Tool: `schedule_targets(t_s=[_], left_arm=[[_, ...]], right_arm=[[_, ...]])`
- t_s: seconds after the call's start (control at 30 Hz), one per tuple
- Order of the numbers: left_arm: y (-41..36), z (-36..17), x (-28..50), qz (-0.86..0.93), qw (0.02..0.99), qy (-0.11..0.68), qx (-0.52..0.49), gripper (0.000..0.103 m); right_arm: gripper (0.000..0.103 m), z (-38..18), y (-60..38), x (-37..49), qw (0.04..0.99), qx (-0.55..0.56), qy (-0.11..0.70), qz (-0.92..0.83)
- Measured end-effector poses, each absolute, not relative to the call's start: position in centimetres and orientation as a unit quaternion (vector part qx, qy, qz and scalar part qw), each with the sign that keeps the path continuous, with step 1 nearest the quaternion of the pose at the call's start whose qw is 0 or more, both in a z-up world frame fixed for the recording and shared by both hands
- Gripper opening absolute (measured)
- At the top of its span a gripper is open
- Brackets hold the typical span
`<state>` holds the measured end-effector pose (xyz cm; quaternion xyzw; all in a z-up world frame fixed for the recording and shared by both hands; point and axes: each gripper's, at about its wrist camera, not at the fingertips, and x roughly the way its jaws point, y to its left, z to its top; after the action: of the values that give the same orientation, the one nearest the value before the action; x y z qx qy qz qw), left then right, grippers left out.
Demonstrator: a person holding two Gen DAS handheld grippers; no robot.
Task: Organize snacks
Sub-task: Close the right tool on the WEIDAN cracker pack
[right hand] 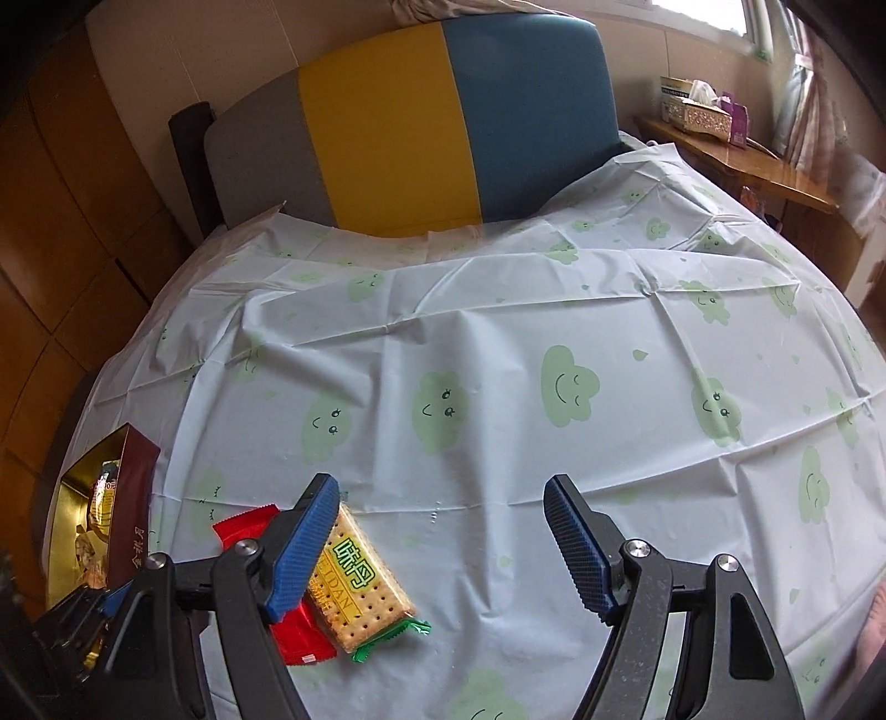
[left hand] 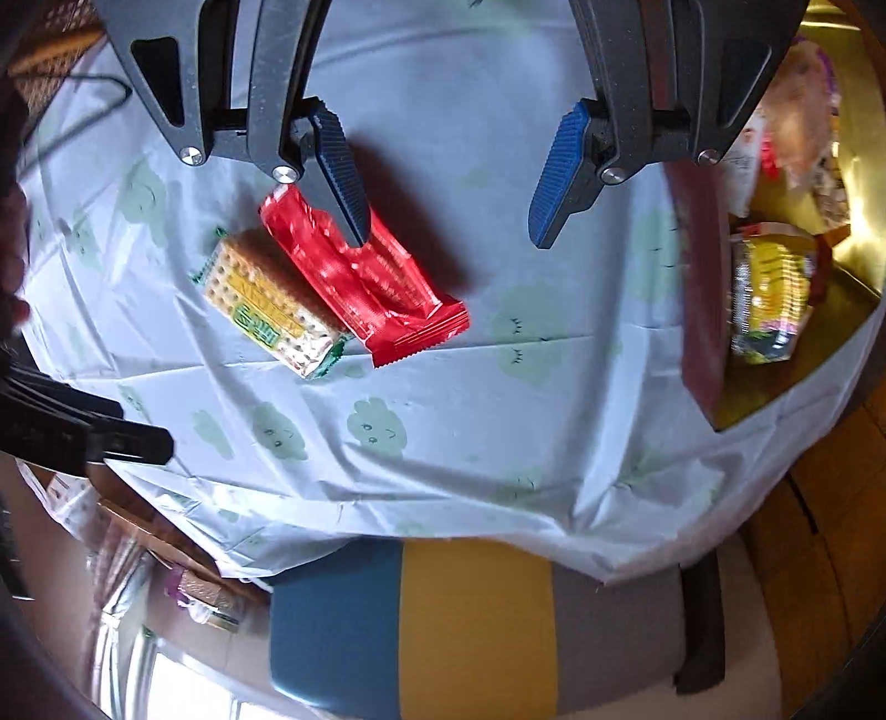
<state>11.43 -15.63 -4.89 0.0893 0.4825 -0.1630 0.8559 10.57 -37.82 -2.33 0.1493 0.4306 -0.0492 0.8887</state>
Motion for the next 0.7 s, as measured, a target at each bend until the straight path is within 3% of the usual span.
schedule_targets(t_s=[0.33, 0.7], left_arm=[[-18.0, -7.3, 13.9, -0.142, 0.853, 0.493, 0.097, 0.071], [-16.8, -6.6, 14.0, -0.141, 0.857, 0.489, 0.086, 0.072]], right_arm=[[0.079, -2.4, -38.2, 11.1, 0.884, 0.164, 0.436, -0.040], [0.079, -3.9, -37.2, 11.6, 0.871, 0.147, 0.468, -0.029]])
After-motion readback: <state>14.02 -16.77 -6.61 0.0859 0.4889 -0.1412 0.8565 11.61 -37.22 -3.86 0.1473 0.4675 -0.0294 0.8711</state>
